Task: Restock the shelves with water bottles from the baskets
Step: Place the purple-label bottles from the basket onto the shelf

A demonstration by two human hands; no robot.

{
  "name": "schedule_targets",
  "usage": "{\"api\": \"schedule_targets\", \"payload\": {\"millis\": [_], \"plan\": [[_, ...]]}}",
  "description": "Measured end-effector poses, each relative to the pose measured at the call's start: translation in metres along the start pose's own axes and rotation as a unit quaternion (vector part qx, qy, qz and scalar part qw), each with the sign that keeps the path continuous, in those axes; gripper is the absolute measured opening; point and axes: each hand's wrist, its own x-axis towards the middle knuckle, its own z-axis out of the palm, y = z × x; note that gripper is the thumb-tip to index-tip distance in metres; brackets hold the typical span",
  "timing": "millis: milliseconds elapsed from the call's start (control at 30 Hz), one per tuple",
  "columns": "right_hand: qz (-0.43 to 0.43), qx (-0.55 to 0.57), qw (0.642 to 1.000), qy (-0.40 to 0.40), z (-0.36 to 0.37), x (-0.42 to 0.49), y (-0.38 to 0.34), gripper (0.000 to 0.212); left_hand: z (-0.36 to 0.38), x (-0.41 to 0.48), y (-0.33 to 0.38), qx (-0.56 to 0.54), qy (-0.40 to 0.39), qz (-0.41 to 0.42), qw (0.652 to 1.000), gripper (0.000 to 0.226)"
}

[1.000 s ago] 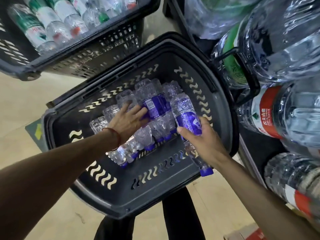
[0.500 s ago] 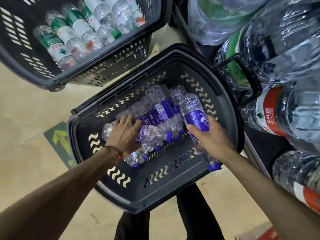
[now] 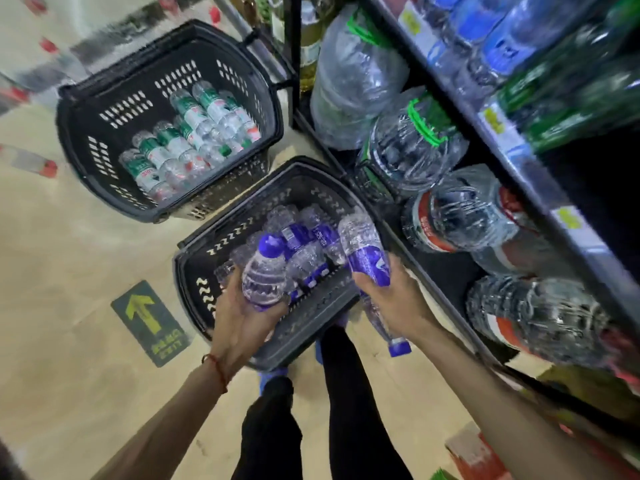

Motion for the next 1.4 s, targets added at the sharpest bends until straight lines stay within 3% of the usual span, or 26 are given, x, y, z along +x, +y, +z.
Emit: {"api": "schedule_targets", "payload": {"millis": [200,600,733,833,1033,1133,1400], "plan": [[-0.019,0.126,0.988,0.087,-0.030,-0.123,0.005,0.035,-0.017,-0.071,0.064,-0.008,-0.024,0.059,0.998,0.067],[-0.025,0.288,0.929,0.230,-0.119,-0.289,0.074,0.025,0.016,-0.187,0.168,0.012,-0.163,0.168,0.972,0.047],[-0.048,0.282,0.925,0.249,-0.152,-0.302,0.117,0.032,0.062,-0.200,0.158,0.009,-0.198,0.142,0.970,0.040],[-0.060,0.248,0.932,0.256,-0.171,-0.299,0.151,0.035,0.101,-0.196,0.140,0.022,-0.228,0.119,0.966,0.037],[-0.060,0.247,0.931,0.263,-0.180,-0.258,0.206,0.037,0.198,-0.182,0.134,0.041,-0.227,0.169,0.958,0.033],[-0.073,0.235,0.931,0.271,-0.177,-0.207,0.240,0.043,0.250,-0.145,0.126,0.066,-0.236,0.206,0.947,0.045],[-0.161,0.259,0.900,0.313,-0.150,-0.042,0.321,0.044,0.383,-0.021,0.063,0.082,-0.267,0.316,0.907,0.040]]}}
